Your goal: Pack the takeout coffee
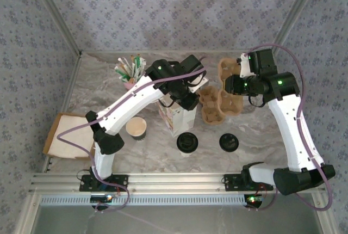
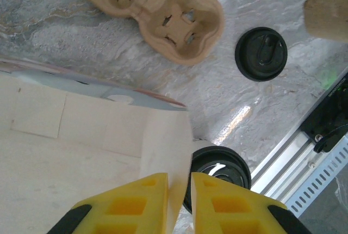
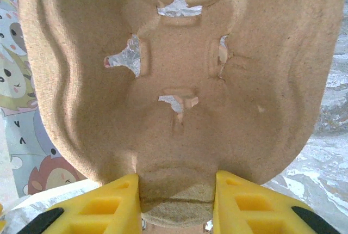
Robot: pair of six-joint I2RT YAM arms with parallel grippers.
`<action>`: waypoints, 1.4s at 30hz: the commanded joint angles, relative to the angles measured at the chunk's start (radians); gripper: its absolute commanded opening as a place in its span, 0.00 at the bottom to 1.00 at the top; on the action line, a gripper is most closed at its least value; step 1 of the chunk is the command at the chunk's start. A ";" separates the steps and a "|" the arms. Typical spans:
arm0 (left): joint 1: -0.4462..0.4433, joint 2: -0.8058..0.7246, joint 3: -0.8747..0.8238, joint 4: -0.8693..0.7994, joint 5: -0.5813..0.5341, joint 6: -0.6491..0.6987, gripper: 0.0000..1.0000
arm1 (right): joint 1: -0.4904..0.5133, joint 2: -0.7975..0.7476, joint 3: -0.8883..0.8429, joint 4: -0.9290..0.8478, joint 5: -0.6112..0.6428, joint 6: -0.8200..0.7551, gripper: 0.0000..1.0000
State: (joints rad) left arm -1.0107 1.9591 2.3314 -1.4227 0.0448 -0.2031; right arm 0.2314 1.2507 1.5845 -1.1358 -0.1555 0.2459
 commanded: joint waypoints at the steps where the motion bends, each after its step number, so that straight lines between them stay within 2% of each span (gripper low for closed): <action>1: -0.022 0.004 0.026 -0.040 0.015 -0.017 0.18 | -0.009 -0.023 0.000 0.007 -0.019 -0.003 0.34; 13: -0.092 0.006 0.033 -0.022 0.020 -0.056 0.18 | -0.020 -0.044 0.013 -0.010 -0.022 0.000 0.34; 16: -0.095 0.005 0.063 -0.022 0.018 -0.063 0.23 | -0.022 -0.047 0.040 -0.023 -0.024 0.004 0.34; 26: -0.094 -0.100 0.065 0.057 -0.111 -0.099 0.93 | -0.023 -0.039 0.206 -0.053 -0.110 0.039 0.34; 28: -0.091 -0.152 0.028 0.094 -0.149 -0.111 0.99 | -0.022 -0.033 0.247 -0.053 -0.134 0.045 0.34; 35: -0.042 -0.430 -0.252 0.287 -0.236 -0.171 0.99 | 0.007 -0.006 0.369 -0.024 -0.237 0.068 0.34; 42: 0.149 -0.688 -0.563 0.397 -0.195 -0.257 0.99 | 0.122 0.071 0.422 0.039 -0.314 0.088 0.34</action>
State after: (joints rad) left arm -0.9173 1.3201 1.8503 -1.0966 -0.1543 -0.4072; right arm 0.3134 1.2884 1.9743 -1.1336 -0.4095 0.3149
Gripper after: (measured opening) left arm 0.994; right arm 0.346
